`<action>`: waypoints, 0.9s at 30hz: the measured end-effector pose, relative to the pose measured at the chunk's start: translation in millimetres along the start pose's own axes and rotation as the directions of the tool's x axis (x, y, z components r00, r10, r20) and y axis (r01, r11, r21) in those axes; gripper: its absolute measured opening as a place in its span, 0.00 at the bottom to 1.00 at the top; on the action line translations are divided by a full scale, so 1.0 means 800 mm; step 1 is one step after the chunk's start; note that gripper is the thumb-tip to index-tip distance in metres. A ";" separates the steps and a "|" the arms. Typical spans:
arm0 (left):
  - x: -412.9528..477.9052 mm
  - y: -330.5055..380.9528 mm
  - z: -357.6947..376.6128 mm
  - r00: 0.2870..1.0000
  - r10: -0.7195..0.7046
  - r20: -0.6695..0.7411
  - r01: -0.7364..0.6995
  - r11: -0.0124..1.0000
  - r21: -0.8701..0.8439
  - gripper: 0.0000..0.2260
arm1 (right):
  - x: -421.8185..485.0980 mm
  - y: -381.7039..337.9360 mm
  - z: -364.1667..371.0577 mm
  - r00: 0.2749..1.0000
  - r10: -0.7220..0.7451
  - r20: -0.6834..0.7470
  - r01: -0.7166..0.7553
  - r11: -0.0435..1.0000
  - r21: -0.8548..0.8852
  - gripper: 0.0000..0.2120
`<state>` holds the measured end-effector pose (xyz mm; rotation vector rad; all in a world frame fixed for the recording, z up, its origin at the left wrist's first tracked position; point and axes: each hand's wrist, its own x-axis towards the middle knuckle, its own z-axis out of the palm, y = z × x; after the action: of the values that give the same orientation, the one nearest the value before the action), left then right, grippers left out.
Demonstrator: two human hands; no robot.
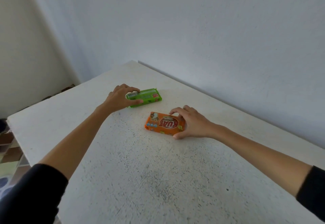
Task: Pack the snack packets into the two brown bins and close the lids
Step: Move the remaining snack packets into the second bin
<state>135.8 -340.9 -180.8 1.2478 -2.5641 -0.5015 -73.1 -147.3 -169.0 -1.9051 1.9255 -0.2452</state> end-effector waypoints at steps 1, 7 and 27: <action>0.002 0.004 0.001 0.999 0.012 0.037 -0.012 1.000 -0.014 0.26 | -0.002 -0.001 -0.002 0.999 0.003 0.036 -0.001 0.999 -0.035 0.39; 0.008 0.023 0.015 0.989 0.068 0.128 -0.073 0.997 0.031 0.27 | 0.008 -0.031 0.015 0.994 -0.108 -0.005 0.107 0.992 -0.061 0.37; -0.125 0.134 -0.026 0.999 0.013 -0.046 -0.004 0.985 0.174 0.31 | -0.116 -0.054 -0.030 0.957 0.115 -0.267 -0.111 0.993 0.030 0.28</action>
<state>127.5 -204.0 -125.2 1.2867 -2.6188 -0.2476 -45.7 -61.7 -114.2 -1.8216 2.1917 -0.5043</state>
